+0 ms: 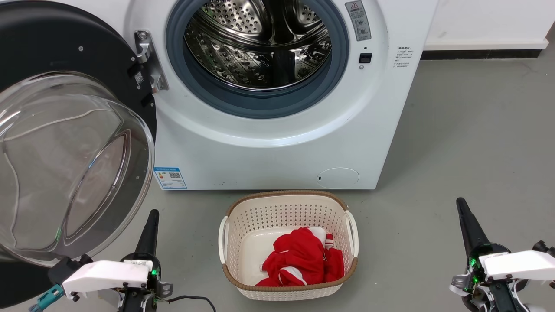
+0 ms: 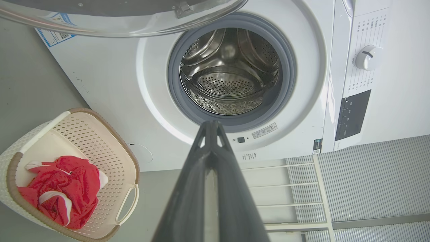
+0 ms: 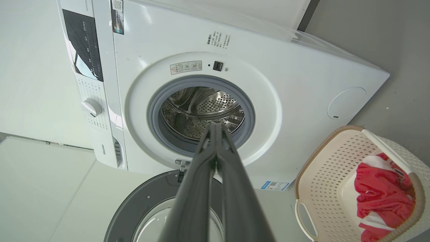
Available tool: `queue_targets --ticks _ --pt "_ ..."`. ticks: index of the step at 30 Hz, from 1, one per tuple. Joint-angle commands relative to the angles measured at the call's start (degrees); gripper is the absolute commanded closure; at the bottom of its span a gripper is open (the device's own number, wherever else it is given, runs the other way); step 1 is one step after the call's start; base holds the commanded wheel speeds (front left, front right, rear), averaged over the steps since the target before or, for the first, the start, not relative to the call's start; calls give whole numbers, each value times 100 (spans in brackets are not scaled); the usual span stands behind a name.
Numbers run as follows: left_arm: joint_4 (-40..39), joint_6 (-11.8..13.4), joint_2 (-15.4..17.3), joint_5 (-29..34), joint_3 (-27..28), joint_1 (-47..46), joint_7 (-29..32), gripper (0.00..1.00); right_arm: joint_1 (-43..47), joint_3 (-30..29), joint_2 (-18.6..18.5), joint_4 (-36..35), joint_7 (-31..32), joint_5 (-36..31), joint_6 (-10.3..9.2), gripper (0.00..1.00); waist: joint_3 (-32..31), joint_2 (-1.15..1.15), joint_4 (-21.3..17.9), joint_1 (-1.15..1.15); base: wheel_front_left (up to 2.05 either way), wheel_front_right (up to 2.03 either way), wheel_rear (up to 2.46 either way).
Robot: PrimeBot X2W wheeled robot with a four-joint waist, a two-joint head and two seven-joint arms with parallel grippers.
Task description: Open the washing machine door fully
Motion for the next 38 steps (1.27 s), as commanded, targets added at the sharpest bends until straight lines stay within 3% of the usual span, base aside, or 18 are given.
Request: queue_targets --ticks 1,38 --pt "0 -28 7 -96 20 -81 28 100 -97 -15 -22 -3 31 100 -1 100 -2 0 1 0 0 0 0" --pt "166 -129 6 -1492 145 -174 385 100 -205 -168 30 176 389 1477 -2 100 -70 0 50 0 0 0 0"
